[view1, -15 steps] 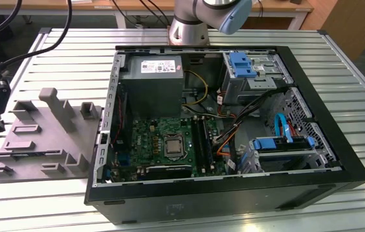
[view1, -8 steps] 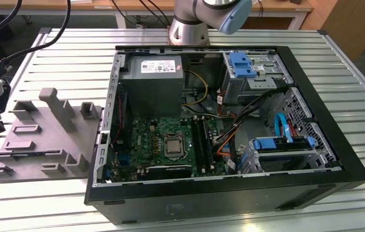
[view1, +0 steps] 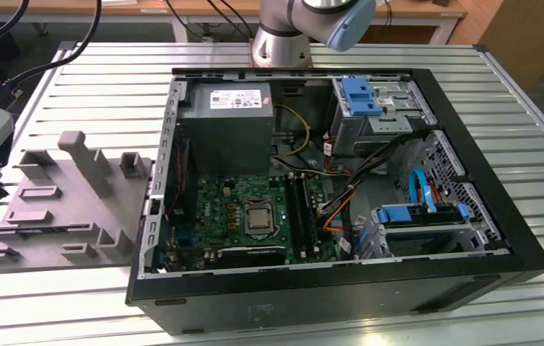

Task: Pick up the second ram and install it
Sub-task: 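Pick up the second ram and move it above second insertion slot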

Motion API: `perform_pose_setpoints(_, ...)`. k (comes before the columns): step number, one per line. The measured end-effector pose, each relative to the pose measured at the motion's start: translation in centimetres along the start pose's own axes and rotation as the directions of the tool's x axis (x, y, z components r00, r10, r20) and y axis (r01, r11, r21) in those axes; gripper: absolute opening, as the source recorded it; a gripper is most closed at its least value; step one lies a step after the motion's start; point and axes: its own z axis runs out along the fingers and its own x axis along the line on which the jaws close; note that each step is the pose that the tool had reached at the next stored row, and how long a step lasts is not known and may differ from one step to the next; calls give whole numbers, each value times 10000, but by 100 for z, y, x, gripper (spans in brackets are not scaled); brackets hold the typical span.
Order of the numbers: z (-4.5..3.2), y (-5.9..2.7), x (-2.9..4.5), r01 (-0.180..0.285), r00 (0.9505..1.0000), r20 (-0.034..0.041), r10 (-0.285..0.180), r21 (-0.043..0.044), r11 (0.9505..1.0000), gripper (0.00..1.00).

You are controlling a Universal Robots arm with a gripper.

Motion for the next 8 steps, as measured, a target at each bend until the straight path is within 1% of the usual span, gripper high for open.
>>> perform_pose_setpoints(2,5,0,0,358,9994,-16,-358,-12,9994,11)
perform_pose_setpoints(4,9,-1,0,717,9974,-31,-717,-24,9974,11)
perform_pose_setpoints(6,14,0,0,1091,9940,-47,-1091,-38,9940,11)
perform_pose_setpoints(8,18,-1,1,1447,9894,-61,-1448,-51,9895,11)
